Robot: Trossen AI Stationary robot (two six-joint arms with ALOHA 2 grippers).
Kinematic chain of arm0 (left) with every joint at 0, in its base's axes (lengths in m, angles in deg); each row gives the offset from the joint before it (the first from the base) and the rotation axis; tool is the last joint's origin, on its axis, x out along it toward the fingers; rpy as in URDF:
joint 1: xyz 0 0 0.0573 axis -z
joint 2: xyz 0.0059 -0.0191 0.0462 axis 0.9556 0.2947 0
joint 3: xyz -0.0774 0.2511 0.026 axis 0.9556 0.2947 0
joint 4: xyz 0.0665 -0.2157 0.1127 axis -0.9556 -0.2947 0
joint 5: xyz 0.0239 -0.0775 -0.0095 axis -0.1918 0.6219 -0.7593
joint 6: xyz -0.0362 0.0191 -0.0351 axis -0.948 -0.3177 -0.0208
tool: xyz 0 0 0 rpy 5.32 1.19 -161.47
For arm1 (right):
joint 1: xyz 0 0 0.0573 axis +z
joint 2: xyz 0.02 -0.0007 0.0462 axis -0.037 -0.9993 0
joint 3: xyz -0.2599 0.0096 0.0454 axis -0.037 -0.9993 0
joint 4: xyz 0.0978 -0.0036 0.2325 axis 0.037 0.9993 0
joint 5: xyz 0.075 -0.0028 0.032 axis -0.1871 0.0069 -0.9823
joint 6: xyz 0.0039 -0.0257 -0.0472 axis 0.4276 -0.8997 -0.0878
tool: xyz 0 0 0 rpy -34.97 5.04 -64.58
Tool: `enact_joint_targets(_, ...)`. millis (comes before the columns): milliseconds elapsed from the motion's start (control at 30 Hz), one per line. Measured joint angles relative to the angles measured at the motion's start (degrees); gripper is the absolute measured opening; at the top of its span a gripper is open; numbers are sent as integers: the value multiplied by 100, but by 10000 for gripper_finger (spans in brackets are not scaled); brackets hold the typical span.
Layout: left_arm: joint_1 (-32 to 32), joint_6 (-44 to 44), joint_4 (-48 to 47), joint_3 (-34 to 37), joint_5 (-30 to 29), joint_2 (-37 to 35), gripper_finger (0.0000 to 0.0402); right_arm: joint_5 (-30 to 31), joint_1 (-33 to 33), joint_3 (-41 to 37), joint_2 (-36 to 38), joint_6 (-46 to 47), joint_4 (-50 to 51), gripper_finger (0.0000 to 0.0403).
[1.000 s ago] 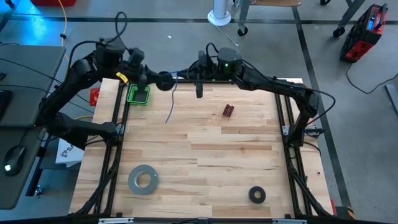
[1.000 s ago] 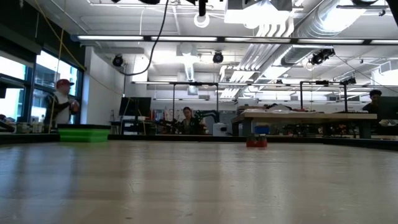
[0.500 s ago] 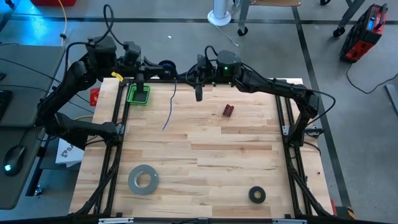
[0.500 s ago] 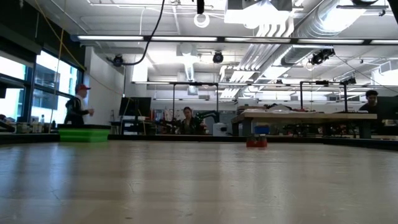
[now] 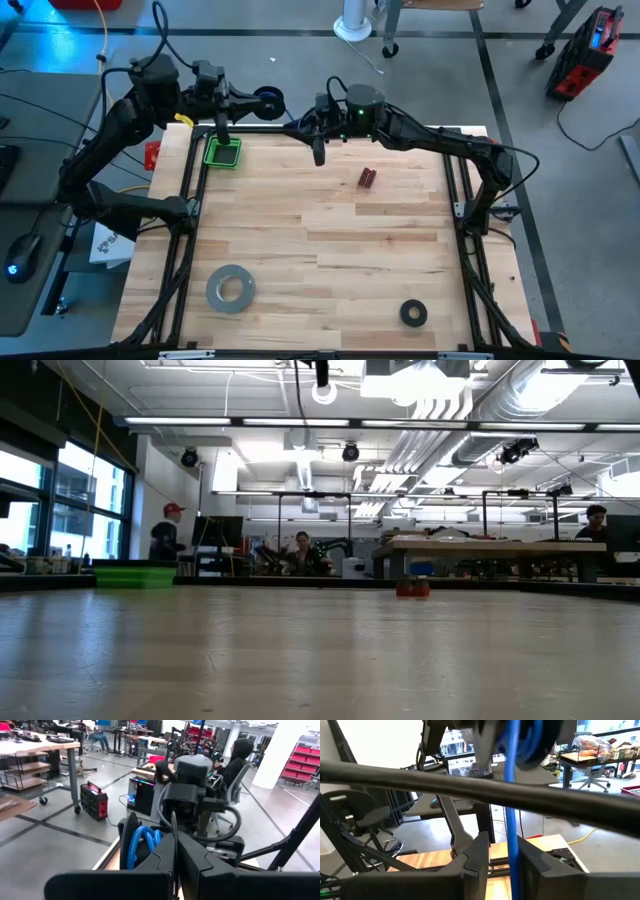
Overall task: Coil cords
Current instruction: Coil the blue wire onto the spool
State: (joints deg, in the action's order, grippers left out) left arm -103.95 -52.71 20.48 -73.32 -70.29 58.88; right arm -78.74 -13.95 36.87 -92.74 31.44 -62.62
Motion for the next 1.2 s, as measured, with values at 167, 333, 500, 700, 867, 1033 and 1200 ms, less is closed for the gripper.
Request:
enact_joint_targets(167, 0, 6, 12, 0, 7, -93, 0, 0, 0, 0, 2, 0, 42, 66)
enact_joint_targets(333, 0, 138, -9, 0, 12, -282, 1, 2, -6, -2, 2, -332, 332, 66)
enact_joint_targets(500, 0, 146, -197, 0, 14, -472, 1, -48, -15, -2, 4, -341, 386, 67)
enact_joint_targets(700, 0, 105, -216, -1, 19, -588, 1, -68, 11, -2, 9, -345, 384, 67)
enact_joint_targets(867, 2, -43, -122, -2, 18, -616, 1, -66, 11, -2, 9, -345, 384, 67)
enact_joint_targets(1033, 2, -93, 4, -2, 18, -605, 1, 33, 37, -2, 11, -342, 382, 67)
enact_joint_targets(1200, 0, -106, 4, -2, 18, -621, 1, 20, 37, -2, 11, -348, 383, 67)
